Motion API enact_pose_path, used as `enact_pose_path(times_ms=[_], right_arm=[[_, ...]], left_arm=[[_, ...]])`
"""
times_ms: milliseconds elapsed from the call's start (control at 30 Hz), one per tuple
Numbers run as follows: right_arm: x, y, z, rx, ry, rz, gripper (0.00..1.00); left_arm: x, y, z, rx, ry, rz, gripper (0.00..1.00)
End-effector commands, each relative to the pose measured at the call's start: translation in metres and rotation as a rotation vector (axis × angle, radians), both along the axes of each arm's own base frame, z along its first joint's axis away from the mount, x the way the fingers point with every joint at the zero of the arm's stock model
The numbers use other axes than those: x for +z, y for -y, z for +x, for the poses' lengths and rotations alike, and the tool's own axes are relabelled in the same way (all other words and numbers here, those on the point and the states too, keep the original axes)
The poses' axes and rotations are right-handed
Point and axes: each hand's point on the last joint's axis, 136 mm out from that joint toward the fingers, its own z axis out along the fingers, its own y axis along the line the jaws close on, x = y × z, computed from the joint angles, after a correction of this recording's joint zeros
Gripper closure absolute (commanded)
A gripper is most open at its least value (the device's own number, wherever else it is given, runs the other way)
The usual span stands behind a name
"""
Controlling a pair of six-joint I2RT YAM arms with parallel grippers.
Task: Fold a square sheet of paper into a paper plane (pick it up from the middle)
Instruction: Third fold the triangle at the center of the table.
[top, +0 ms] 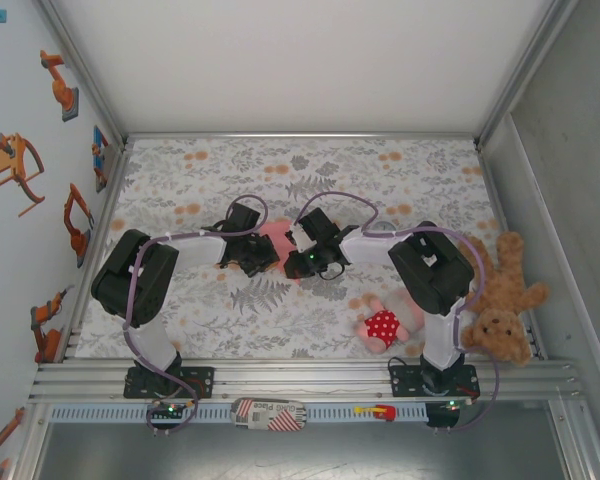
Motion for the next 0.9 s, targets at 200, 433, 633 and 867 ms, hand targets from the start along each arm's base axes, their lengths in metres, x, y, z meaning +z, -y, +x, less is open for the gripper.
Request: enact_pose_path(times_ms=[200,433,633,867], right_arm=[[-0.012,0.011,-0.011,0.036,-0.009,-0.069,1.00],[-0.017,0.030,-0.032,0.058,-0.033,-0.085,1.00],[-0.011,0.051,-0.044,0.068,0.013,-0.094,1.00],[0.039,0.027,-0.026,0.064,0.121,0.062,1.00]], left_arm=[[-0.042,-0.032,-0.023,0.029,-0.116,0.149,0.92],[-0.047,-0.037,-0.025,0.028,-0.128,0.157,0.92],[-0.042,-0.035,-0.022,0.024,-0.119,0.144,0.92],[-0.034,-0.026,-0.016,0.014,-0.103,0.108,0.92]])
